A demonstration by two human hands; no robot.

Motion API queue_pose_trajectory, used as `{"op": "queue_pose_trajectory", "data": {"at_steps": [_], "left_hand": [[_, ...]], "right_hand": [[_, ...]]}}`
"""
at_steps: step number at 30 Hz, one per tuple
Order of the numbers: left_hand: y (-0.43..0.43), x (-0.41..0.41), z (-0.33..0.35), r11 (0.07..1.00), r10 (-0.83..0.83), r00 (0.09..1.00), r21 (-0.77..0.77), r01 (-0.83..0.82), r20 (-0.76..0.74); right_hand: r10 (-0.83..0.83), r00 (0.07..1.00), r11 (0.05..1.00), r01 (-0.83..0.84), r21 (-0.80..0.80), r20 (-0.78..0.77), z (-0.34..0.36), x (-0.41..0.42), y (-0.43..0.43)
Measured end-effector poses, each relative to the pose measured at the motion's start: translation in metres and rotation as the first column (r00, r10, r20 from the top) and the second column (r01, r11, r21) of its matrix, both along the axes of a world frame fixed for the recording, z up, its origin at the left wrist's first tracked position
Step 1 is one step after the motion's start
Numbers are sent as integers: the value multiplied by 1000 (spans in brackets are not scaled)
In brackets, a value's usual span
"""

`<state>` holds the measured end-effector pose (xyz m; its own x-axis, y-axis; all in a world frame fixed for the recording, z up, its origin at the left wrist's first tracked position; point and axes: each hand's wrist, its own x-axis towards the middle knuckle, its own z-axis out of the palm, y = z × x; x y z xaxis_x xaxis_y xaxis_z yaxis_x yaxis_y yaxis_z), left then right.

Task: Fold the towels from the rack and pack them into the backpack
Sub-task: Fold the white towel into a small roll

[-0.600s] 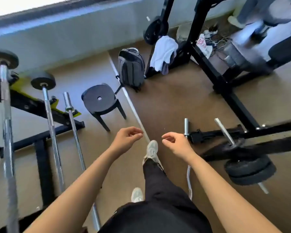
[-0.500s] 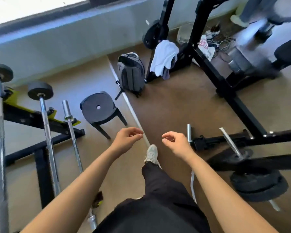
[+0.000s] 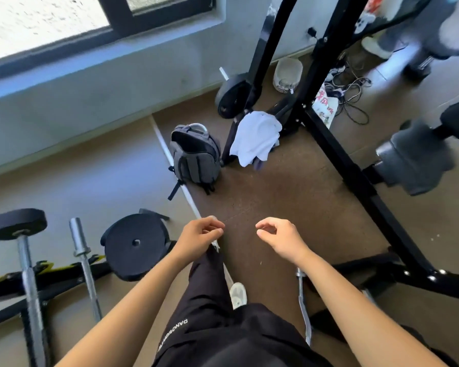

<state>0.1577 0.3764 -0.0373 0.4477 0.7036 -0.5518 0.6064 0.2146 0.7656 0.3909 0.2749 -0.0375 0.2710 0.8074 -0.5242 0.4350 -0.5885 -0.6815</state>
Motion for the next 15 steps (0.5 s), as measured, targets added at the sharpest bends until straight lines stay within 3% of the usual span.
{"op": "queue_pose_trajectory", "data": {"at_steps": [15], "left_hand": [[280, 182, -144, 991, -96, 994, -94, 92, -44]], "right_hand": [[-253, 965, 956, 260, -139, 62, -109, 117, 270]]}}
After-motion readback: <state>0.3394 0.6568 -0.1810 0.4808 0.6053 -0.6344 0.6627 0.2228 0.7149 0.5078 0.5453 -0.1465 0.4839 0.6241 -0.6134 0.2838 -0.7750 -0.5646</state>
